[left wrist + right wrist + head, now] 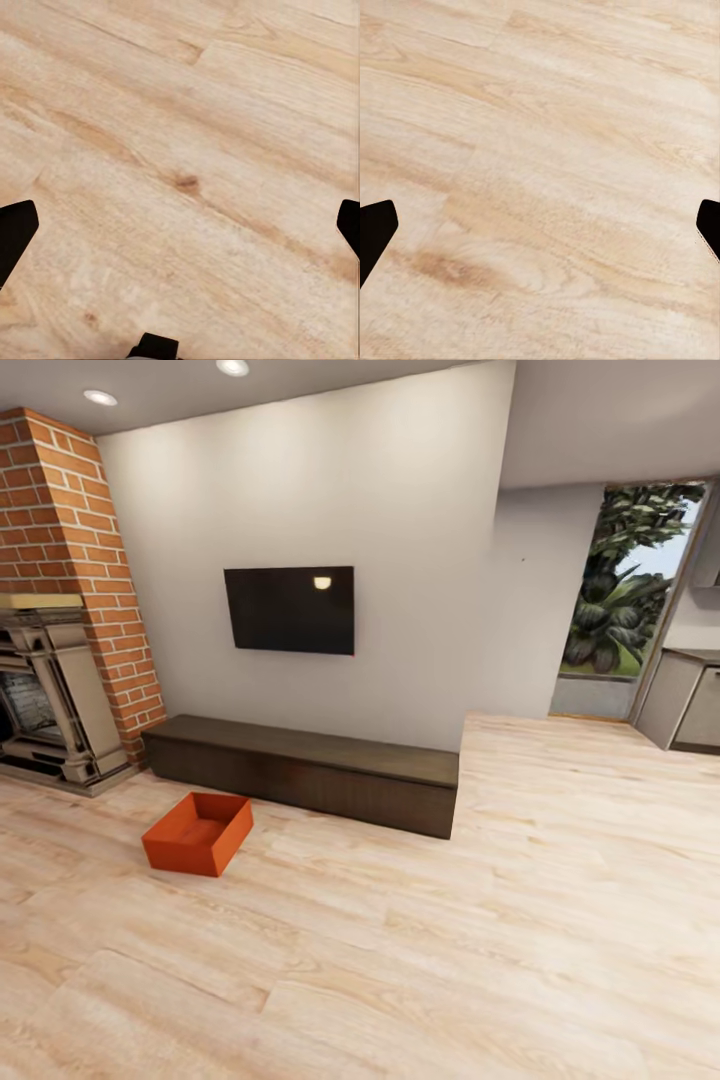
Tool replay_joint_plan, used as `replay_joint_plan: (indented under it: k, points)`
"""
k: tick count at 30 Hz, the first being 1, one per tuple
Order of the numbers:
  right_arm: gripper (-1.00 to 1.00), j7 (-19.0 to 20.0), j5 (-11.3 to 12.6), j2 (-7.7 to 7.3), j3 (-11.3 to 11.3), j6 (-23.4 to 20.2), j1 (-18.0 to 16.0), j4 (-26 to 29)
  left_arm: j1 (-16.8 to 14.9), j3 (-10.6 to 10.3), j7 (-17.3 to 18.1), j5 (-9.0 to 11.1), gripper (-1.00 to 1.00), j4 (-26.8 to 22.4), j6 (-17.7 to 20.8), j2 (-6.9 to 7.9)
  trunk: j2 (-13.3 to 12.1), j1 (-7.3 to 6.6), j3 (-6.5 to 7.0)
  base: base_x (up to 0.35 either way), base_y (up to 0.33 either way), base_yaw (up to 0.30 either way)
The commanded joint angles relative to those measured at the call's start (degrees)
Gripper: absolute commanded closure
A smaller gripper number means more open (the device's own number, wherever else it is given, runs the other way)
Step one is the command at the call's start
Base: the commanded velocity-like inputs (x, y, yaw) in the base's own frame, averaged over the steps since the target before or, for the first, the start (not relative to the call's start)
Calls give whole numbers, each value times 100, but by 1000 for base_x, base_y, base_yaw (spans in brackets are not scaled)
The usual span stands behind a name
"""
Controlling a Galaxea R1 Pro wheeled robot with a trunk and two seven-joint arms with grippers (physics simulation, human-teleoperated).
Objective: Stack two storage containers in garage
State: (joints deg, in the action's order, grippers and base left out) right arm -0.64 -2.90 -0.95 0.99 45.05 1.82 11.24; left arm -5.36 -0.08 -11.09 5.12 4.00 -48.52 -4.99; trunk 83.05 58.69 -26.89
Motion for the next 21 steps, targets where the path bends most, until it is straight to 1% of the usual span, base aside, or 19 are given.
replay_joint_plan:
  k: [1, 16, 21]
  points:
    - [-100, -7, -19, -2, 6, 3, 3, 10, -9, -6, 28, 51, -100, 21, -35, -2, 3, 4, -5, 329, -74, 0]
    - [-100, -7, -19, -2, 6, 3, 3, 10, -9, -7, 28, 51, -100, 21, -35, -2, 3, 4, -5, 329, -74, 0]
    - [-100, -7, -21, -2, 6, 3, 3, 10, -9, -5, 28, 51, -100, 21, -35, -2, 3, 4, -5, 329, -27, 0]
